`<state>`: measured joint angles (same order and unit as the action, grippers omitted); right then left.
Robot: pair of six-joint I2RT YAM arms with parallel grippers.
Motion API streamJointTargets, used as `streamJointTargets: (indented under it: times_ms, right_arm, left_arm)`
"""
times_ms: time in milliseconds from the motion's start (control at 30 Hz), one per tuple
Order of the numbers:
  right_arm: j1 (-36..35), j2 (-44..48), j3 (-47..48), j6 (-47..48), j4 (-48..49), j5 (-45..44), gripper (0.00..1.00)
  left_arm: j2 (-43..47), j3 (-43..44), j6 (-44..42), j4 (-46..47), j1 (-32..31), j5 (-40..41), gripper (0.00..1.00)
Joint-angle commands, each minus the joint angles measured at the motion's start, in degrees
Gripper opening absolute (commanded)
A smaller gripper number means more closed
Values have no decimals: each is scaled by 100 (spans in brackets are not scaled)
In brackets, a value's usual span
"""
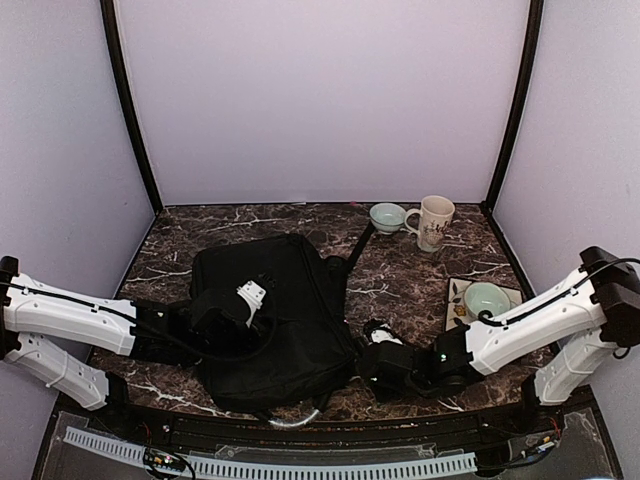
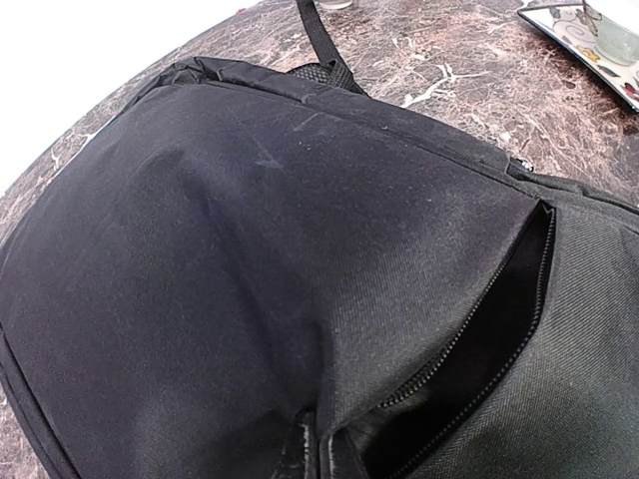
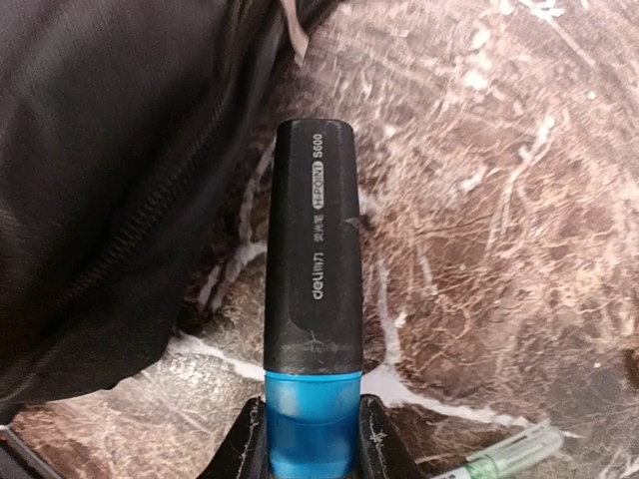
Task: Pack the student bag
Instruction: Pick up the pen from the center of the board, then place the pen in the second largest pocket of the bag.
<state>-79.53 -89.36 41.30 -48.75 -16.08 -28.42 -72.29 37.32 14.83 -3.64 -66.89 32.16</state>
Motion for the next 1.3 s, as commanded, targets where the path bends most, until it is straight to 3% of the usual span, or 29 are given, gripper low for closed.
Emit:
streamJointTargets:
  times_ms: [0, 233, 500, 833, 1267]
  right_arm:
    - [-63, 390, 124, -28, -142, -342, 14]
    - [-77, 921, 246, 98, -184, -662, 0]
    - [-210, 1592, 335, 548, 187, -719, 0]
    - [-484, 1905, 416, 1375, 1096, 298, 0]
    - [-766, 1864, 525, 1151, 739, 686, 0]
  left_arm:
    - [180, -137, 73, -201, 62, 161, 0]
    - [176, -146, 47, -124, 62, 130, 0]
    - [224, -196, -24, 48, 62, 151, 0]
    - [162, -241, -466, 808, 62, 193, 0]
    - [266, -516, -270, 1449, 62, -61, 0]
